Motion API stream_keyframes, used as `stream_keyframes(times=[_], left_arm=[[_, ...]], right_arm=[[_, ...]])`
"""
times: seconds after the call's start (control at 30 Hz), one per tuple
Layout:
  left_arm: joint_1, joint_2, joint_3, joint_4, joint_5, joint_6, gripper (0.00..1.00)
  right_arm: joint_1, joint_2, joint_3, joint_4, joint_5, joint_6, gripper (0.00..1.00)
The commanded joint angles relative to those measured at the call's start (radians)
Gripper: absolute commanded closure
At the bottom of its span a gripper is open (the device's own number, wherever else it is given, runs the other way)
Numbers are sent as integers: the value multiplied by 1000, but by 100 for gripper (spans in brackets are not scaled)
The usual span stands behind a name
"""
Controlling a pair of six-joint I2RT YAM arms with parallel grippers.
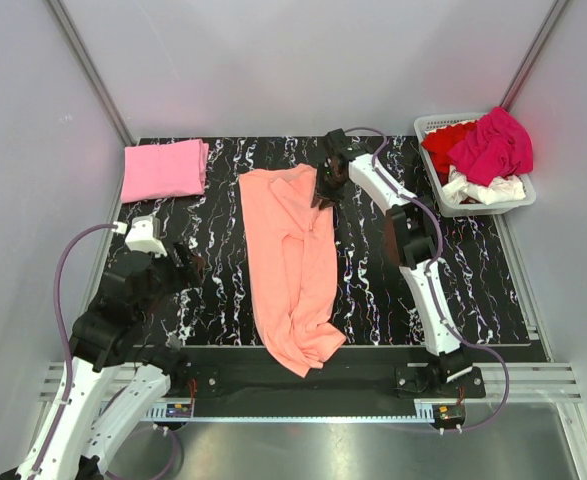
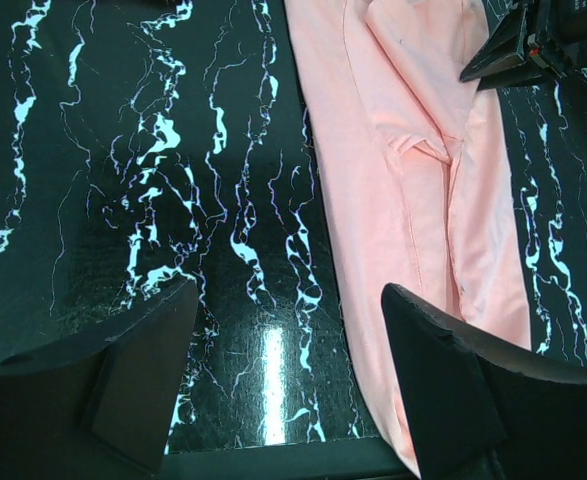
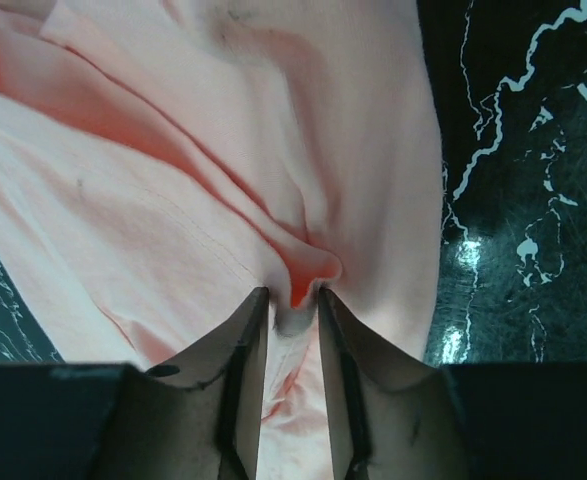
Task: Fold and stack the t-shirts
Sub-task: Fold the tshirt
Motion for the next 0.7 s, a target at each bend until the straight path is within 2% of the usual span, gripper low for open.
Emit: stream_keyframes(times=[0.0, 0.03, 0.1, 0.13, 0.2, 0.47, 0.67], left_arm=[[-4, -16, -5, 48, -33, -9, 20], [-4, -14, -5, 47, -34, -9, 20], [-4, -14, -5, 47, -33, -8, 20], [-4, -17, -6, 48, -36, -8, 20], [-4, -14, -6, 47, -34, -9, 20], [-4, -16, -6, 45, -42, -12, 20], [-4, -13, -6, 47, -43, -15, 20]], right_arm=[[5, 16, 57, 11, -29, -1, 67], [5, 19, 61, 6, -32, -4, 77], [4, 19, 69, 5, -43, -5, 86], [4, 16, 69, 5, -51, -7, 93], [7, 2, 69, 11, -81, -17, 99], [94, -50, 94, -3, -66, -188, 100], [227, -58, 89, -30, -3, -370, 100]])
